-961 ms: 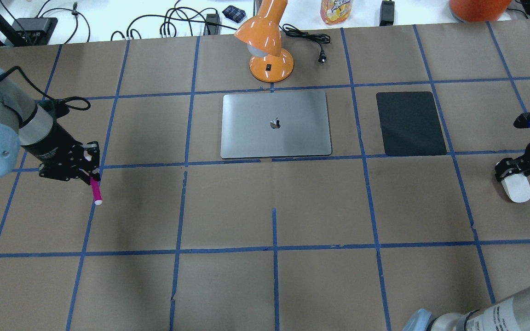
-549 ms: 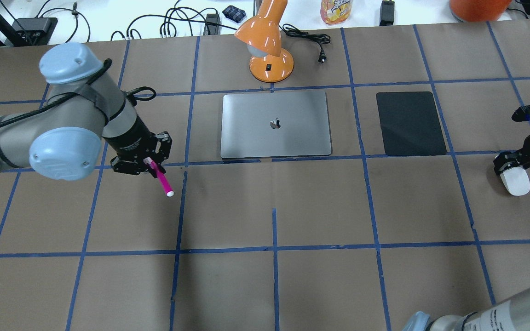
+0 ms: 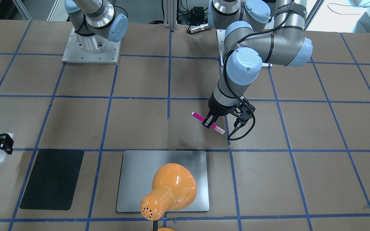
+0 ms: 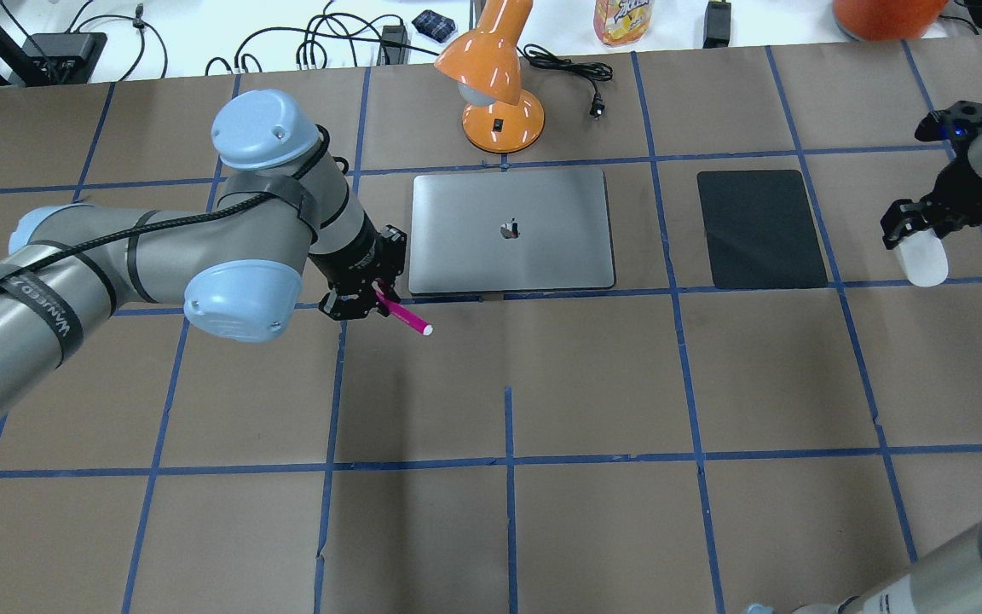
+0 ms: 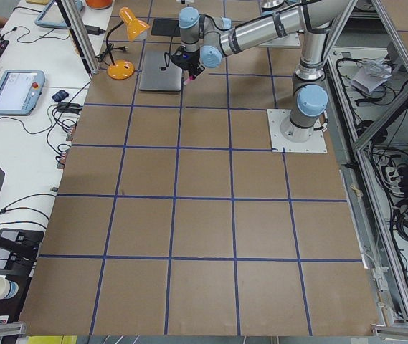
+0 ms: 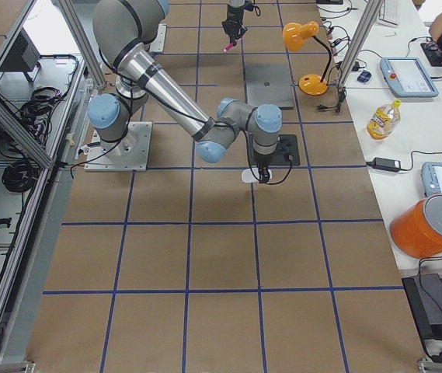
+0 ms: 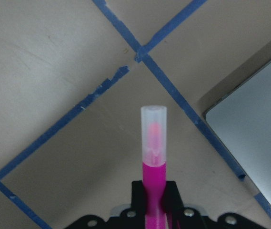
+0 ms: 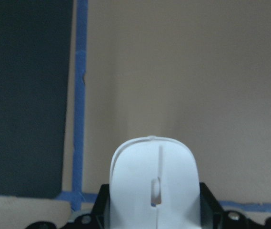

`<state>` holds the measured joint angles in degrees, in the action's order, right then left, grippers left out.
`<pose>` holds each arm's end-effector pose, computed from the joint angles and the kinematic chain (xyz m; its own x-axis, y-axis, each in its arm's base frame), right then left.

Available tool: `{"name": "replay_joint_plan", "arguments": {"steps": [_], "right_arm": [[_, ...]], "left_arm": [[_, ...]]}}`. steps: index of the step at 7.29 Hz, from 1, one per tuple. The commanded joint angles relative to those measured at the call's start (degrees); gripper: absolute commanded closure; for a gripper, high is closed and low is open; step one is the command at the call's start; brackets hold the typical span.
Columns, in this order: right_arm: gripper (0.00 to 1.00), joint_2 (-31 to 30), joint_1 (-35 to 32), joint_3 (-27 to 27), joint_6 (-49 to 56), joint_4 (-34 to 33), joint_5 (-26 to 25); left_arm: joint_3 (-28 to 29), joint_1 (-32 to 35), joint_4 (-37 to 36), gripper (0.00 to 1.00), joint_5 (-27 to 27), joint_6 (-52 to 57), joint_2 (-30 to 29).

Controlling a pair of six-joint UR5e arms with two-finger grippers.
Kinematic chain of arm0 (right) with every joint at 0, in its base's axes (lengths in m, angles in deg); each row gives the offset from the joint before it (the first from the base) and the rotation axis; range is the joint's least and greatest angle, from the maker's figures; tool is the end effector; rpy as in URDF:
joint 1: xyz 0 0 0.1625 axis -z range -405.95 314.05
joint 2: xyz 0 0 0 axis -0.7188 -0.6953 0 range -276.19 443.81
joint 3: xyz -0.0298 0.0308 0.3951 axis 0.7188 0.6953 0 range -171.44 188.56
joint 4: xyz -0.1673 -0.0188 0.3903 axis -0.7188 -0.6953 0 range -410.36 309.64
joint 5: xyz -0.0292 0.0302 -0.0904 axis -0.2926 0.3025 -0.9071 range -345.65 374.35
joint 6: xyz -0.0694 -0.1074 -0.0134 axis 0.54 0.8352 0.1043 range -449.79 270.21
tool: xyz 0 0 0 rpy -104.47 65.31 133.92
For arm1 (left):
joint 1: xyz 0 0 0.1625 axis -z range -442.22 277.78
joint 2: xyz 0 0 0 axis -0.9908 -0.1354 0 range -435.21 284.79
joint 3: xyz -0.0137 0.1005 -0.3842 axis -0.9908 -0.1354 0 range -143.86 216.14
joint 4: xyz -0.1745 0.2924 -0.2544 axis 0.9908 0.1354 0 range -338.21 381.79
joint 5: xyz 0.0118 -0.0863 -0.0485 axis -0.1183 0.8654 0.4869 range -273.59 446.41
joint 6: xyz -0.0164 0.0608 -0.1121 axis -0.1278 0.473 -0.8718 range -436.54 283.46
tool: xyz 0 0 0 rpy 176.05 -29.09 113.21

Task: Place pen and mouse around notebook

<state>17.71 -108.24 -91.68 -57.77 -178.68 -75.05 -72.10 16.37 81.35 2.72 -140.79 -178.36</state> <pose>-0.1616 -0.5972 0.1784 -0.9968 -0.0745 0.0299 -0.0764 0.9948 -0.0672 -0.2252 -0.5046 0.2099 -0.5614 -0.8269 0.0328 -0.8207 0.5615 0.1061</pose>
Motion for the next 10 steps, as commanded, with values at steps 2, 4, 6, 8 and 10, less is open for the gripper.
{"name": "replay_joint_plan", "arguments": {"steps": [2,4,6,8,10], "right_arm": [[0.50,9.3,-12.6,10.5,-17.9,0.6,-0.2],[0.44,10.7,-14.0,11.1,-20.2,0.8,-0.2],[0.45,10.4,-14.7,10.6,-20.2,6.2,-1.3],[0.10,9.0,-14.7,11.0,-20.2,9.5,-0.7],[0.00,8.9,-14.7,11.2,-20.2,8.9,-0.6]], "left_arm": [[2.9,6.9,-4.8,0.96,1.2,-20.9,-7.5],[5.3,10.4,-5.1,1.00,2.9,-29.2,-11.3],[5.1,12.1,-4.5,1.00,2.7,-31.4,-12.2],[4.8,13.4,-4.6,0.97,0.5,-36.8,-12.7],[4.4,13.4,-2.0,0.92,0.3,-37.5,-12.5]]}}
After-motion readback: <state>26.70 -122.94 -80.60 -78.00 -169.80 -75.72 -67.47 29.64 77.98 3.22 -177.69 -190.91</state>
